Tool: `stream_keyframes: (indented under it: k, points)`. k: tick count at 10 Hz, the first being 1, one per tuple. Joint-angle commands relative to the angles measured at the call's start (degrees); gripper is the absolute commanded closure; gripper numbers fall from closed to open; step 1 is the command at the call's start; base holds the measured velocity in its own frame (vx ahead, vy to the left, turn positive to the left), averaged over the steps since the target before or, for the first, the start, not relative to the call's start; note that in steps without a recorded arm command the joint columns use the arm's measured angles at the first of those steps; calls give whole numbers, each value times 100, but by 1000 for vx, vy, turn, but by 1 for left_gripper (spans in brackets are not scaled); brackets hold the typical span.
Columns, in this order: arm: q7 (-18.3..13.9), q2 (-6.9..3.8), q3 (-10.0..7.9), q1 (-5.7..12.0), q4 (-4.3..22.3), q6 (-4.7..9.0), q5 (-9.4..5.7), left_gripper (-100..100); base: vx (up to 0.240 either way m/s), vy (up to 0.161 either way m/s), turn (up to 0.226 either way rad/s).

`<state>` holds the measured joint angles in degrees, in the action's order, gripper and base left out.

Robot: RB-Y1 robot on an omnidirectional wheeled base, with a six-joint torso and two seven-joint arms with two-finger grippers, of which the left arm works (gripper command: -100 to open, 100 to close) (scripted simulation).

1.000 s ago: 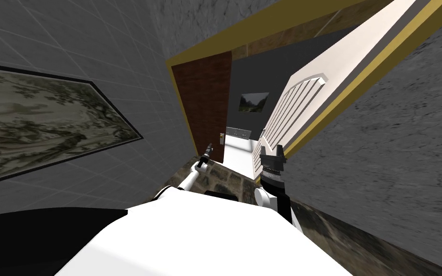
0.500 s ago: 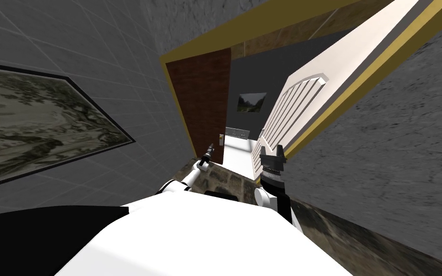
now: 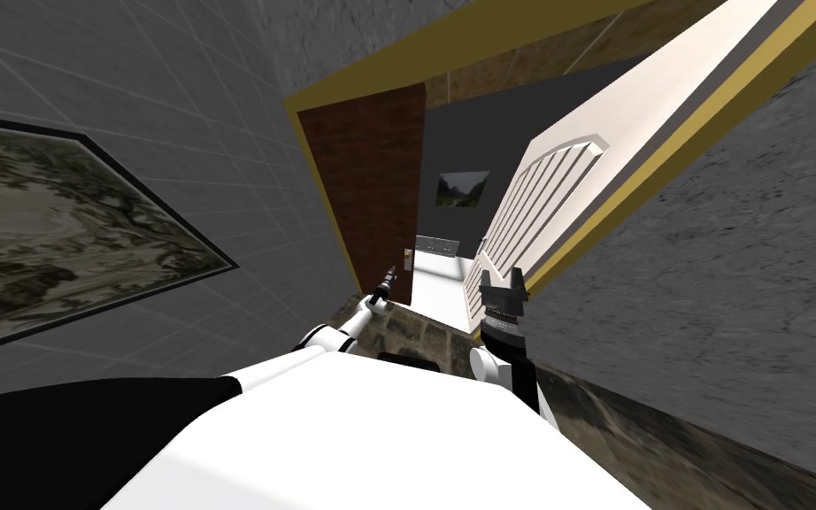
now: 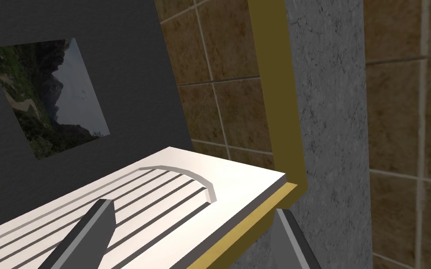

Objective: Push the door open

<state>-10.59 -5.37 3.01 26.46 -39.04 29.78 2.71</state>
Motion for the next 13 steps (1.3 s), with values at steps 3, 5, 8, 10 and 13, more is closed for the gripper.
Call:
stream_keyframes:
  k: [3,5,8,10,13]
  points:
    - [-38,7,26,263,435,-10,1,-100,66,57,-42]
    - [-48,12,34,347,573,-10,2,-100,37,24,-26]
    - [-47,-4,25,370,611,-18,-3,-100,51,6,-21]
    - [-37,-17,5,371,619,-16,-10,-100,209,-55,-22]
    - [-17,-32,-32,372,635,-12,-24,-100,194,-28,-28]
